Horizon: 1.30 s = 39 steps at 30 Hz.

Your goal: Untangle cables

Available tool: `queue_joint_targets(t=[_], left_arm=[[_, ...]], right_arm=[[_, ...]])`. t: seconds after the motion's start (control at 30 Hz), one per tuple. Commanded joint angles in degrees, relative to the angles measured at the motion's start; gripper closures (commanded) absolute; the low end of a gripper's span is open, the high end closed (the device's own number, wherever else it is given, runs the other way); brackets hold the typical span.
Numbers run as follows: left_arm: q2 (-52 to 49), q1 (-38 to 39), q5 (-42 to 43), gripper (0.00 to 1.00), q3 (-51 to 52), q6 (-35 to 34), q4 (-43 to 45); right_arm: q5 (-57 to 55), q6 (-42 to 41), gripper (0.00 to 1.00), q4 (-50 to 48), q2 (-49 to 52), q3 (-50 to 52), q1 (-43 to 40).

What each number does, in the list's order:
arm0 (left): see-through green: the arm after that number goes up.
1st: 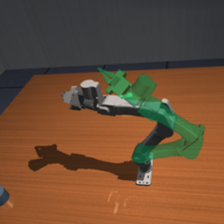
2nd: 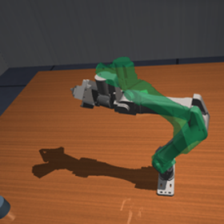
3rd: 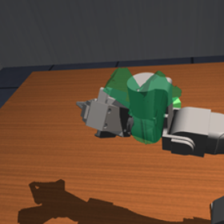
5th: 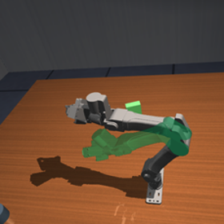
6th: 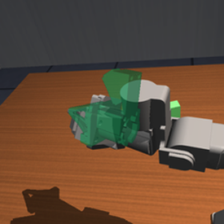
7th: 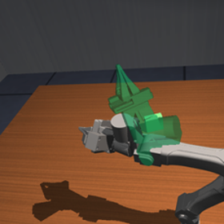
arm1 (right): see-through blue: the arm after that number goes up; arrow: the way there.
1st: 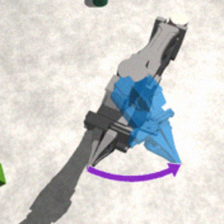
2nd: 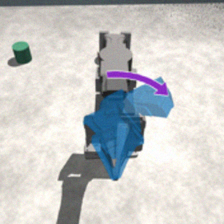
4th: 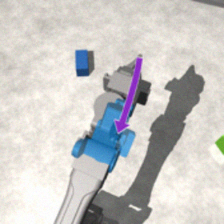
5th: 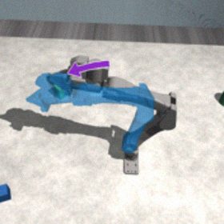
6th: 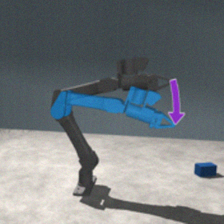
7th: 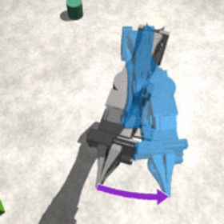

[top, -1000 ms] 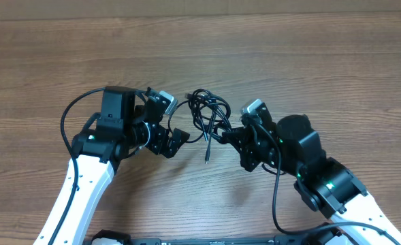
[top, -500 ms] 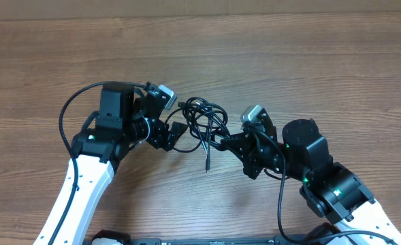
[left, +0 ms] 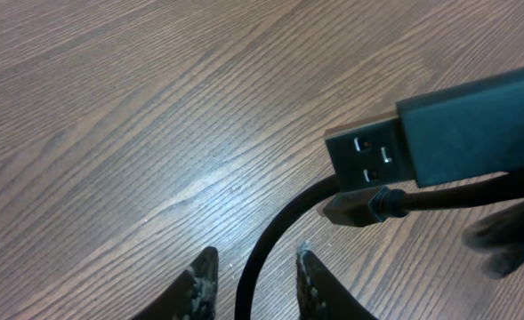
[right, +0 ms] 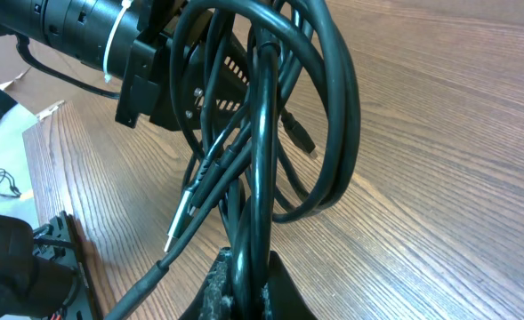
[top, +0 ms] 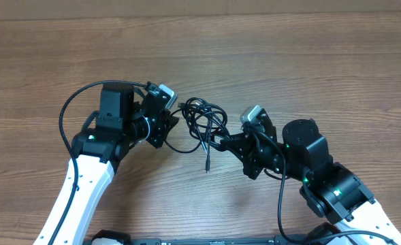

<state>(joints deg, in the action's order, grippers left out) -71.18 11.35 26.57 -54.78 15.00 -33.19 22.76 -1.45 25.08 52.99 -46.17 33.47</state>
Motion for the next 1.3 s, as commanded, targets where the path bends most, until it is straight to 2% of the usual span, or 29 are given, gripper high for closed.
queue_joint_targets(t=[0.0, 0.17, 0.23, 0.4, 0.63, 0.83, 0.97, 1.0, 1.03, 1.07, 1.1, 1.13, 1.17, 1.27], left_arm=[[-0.1, -0.1, 0.1, 0.75, -1.2, 0.2, 0.1], [-0.1, -0.1, -0.1, 0.85, -1.2, -2.3, 0.2], [-0.1, -0.2, -1.5, 0.96, -1.2, -6.3, 0.3], [-0.1, -0.3, -6.8, 0.96, -1.2, -23.7, 0.3], [-0.1, -0.3, -7.7, 0.96, -1.2, -40.3, 0.4], [-0.1, -1.4, -7.8, 0.96, -1.2, -52.6, -0.4], [-0.1, -1.7, -10.3, 0.96, -1.2, -57.5, -3.6], [-0.1, -1.7, -10.8, 0.91, -1.2, -58.0, -4.6], [-0.1, -1.7, -10.9, 0.73, -1.2, -57.9, -5.7], [-0.1, -1.7, -10.9, 0.41, -1.2, -57.9, -7.0], [-0.1, -1.7, -10.9, 0.32, -1.2, -57.9, -7.4], [-0.1, -1.7, -10.9, 0.17, -1.2, -57.8, -8.4], [-0.1, -1.7, -10.9, 0.08, -1.2, -57.3, -9.1], [-0.1, -1.7, -8.9, 0.05, -1.2, -50.6, -9.7]], right_arm=[[1.0, 0.5, 0.96, -0.7, -1.1, -1.5, -0.1], [0.9, 0.5, 0.96, -0.7, -1.1, -1.5, -0.1], [0.9, 0.5, 0.96, -0.7, -1.1, -1.5, -0.1], [0.9, 0.5, 0.96, -0.7, -1.1, -1.5, -0.1], [0.2, 0.5, 0.96, -0.3, -1.1, -1.5, -0.1], [-0.2, 0.5, 0.96, -0.1, -1.1, -1.5, -0.1], [-0.2, 0.5, 0.96, -0.1, -1.1, -1.5, -0.1], [-0.2, 0.5, 0.96, -0.1, -1.1, -1.5, -0.1], [-0.2, 0.5, 0.96, -0.1, -1.1, -1.5, -0.1], [-0.2, 0.5, 0.96, -0.1, -1.1, -1.5, -0.1], [-0.2, 0.5, 0.96, -0.1, -1.1, -1.5, -0.1], [-0.2, 0.5, 0.96, -0.1, -1.1, -1.5, -0.1], [-0.2, 0.5, 0.96, -0.1, -1.1, -1.5, -0.1], [-0.2, 0.5, 0.96, -0.1, -1.1, -1.5, -0.1]])
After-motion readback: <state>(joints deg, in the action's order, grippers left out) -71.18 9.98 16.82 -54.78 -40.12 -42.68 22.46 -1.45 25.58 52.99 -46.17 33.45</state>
